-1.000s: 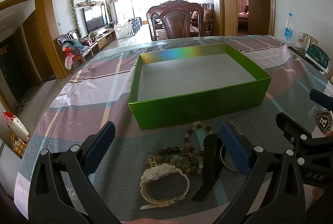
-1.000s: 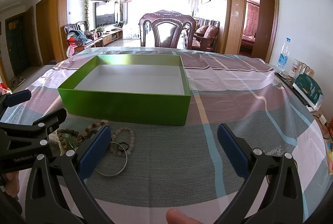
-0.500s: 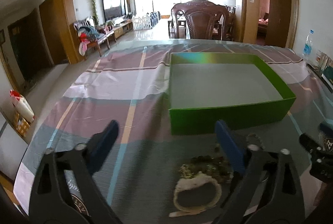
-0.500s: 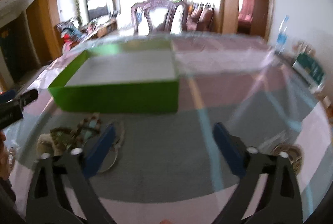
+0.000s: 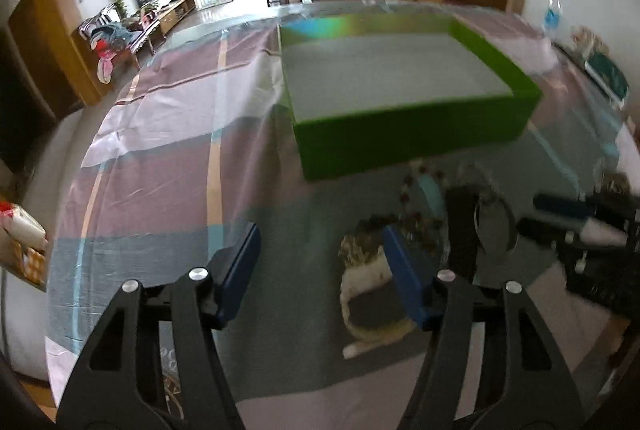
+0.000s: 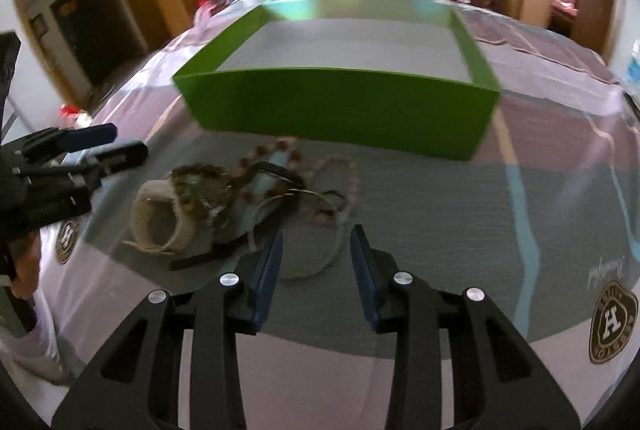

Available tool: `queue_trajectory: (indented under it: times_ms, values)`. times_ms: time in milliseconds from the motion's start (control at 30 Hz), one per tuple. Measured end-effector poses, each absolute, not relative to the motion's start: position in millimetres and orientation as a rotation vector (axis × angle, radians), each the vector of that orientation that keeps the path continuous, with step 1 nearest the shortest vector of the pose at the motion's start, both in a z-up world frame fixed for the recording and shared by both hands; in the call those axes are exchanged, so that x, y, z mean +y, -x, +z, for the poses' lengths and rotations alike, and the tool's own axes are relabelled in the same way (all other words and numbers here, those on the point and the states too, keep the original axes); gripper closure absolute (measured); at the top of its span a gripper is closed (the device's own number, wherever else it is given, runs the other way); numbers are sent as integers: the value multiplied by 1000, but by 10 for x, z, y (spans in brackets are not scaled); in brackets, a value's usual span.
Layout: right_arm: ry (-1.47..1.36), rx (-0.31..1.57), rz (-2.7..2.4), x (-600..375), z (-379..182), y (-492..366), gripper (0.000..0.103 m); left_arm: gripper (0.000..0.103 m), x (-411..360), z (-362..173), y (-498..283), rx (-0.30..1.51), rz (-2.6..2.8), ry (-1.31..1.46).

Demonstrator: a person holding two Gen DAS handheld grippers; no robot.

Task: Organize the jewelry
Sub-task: 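Grasp the white watch with the left tool while the right tool grasps the silver bangle, then drop the white watch into the green box while the right tool drops the bangle in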

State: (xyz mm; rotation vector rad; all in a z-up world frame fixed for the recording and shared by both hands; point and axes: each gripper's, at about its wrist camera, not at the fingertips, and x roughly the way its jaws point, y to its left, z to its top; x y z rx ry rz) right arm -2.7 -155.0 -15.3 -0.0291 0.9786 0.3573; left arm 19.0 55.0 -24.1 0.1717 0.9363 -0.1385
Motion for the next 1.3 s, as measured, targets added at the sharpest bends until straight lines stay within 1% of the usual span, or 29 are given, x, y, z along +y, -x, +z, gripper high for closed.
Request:
queue_trajectory:
  times_ms: [133, 233, 367, 400, 433, 467, 500, 533, 567, 633, 667, 700, 767, 800, 967, 1133, 1300]
  values:
    - [118, 974, 358, -1436, -108, -82, 66, 38, 608, -349, -131, 972, -156, -176]
    - [207, 1003, 324, -1349, -223, -145, 66, 38, 635, -382, -90, 988, -162, -165]
    - [201, 1051, 285, -1419, -436, -233, 67, 38, 656, -427, -38, 998, -183, -152]
    - [194, 1049, 294, -1443, -451, -225, 75, 38, 660, -443, -47, 1006, -189, -150]
    - [203, 1048, 290, -1454, -452, -209, 88, 38, 657, -482, -60, 1021, -192, -148]
    - [216, 1046, 284, -1465, -448, -189, 94, 39, 649, -524, -73, 1037, -195, -149]
    - [221, 1039, 287, -1478, -433, -171, 95, 43, 634, -562, -84, 1050, -201, -153]
    - [229, 1035, 288, -1494, -421, -150, 97, 51, 615, -589, -95, 1058, -207, -156]
    - [236, 1030, 286, -1500, -403, -134, 98, 56, 601, -625, -110, 1070, -213, -156]
    - [244, 1015, 278, -1529, -376, -87, 100, 83, 576, -698, -138, 1100, -224, -146]
    - [243, 1010, 276, -1537, -354, -81, 100, 85, 567, -709, -141, 1099, -230, -140]
    - [240, 1003, 270, -1571, -339, -69, 100, 90, 555, -713, -143, 1094, -221, -150]
    - [238, 992, 256, -1582, -315, -82, 100, 91, 552, -716, -146, 1095, -218, -145]
    - [233, 982, 247, -1604, -294, -85, 100, 94, 556, -713, -150, 1096, -216, -142]
    - [201, 941, 220, -1743, -174, -90, 100, 94, 579, -581, -89, 1063, -229, -117]
    - [180, 947, 226, -1785, -172, -87, 100, 94, 575, -333, -28, 1004, -249, -92]
    - [129, 848, 216, -1831, 191, -179, 100, 94, 548, 36, -147, 916, -240, -108]
